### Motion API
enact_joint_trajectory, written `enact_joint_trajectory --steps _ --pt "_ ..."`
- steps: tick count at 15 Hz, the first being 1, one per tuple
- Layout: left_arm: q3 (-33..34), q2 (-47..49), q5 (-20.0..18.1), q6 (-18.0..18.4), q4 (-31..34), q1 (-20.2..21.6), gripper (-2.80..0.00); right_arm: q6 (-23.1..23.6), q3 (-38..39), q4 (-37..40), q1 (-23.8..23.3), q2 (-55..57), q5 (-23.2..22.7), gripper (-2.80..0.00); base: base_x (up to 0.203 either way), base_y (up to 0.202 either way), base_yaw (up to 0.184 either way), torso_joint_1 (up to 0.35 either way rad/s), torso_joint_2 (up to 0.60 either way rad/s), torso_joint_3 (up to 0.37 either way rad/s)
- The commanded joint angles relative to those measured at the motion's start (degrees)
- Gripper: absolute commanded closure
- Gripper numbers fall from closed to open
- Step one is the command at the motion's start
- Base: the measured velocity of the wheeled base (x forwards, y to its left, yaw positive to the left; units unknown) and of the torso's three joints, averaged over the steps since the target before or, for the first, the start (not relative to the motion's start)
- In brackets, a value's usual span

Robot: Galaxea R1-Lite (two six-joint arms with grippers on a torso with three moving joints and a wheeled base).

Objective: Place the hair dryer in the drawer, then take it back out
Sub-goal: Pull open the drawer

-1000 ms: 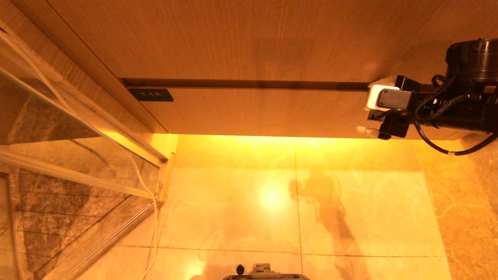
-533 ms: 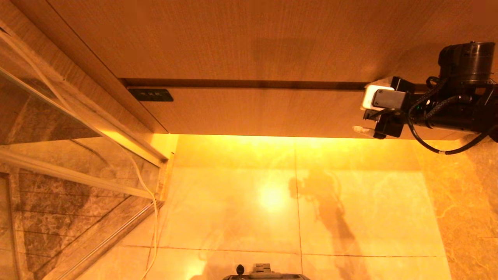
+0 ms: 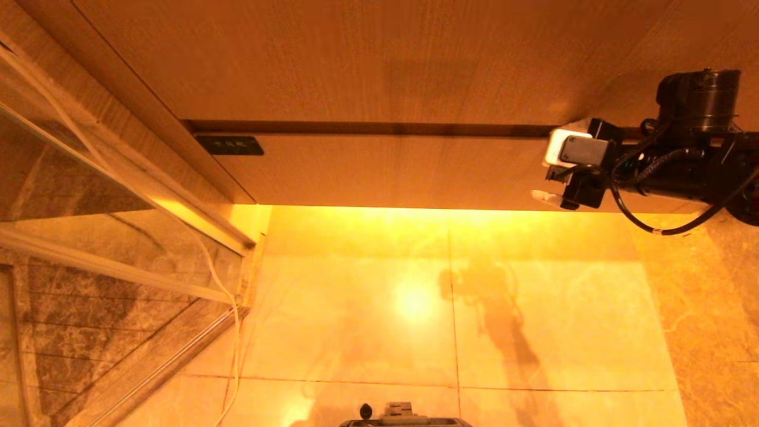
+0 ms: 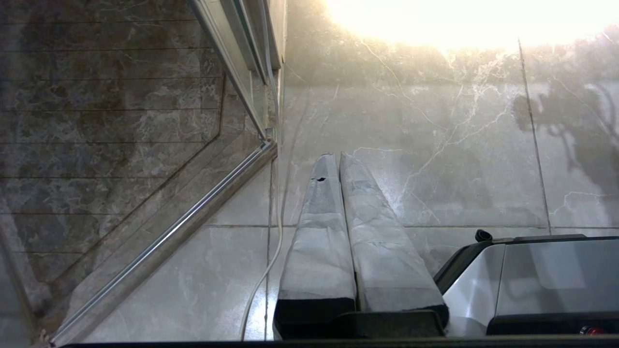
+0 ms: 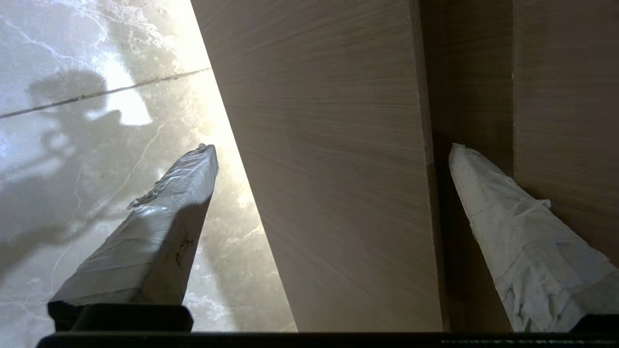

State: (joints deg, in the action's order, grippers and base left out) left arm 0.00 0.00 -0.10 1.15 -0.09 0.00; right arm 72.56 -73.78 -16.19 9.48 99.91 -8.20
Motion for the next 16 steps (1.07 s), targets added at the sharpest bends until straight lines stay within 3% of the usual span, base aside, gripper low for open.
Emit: enact_joint_trajectory --steps 1,10,13,16 --pt "0.1 0.0 0.0 0.0 0.0 0.0 0.0 0.7 0.1 -0.3 -0.2 0.6 -0.1 -2.8 0.0 0.0 0.0 0.0 0.0 0.0" --pt "0.1 0.0 0.0 0.0 0.0 0.0 0.0 0.8 0.9 2.8 -1.0 1.7 -0.5 -2.8 0.0 0.0 0.0 0.0 0.0 0.0" --pt "0.1 0.0 0.0 0.0 0.0 0.0 0.0 0.7 -1.3 16.7 -1.4 0.7 -0.5 -2.8 0.0 0.0 0.0 0.0 0.0 0.0" --pt "0.1 0.0 0.0 0.0 0.0 0.0 0.0 0.4 -3.0 22.6 -1.5 -0.2 -0.1 -2.8 0.0 0.0 0.0 0.0 0.0 0.0"
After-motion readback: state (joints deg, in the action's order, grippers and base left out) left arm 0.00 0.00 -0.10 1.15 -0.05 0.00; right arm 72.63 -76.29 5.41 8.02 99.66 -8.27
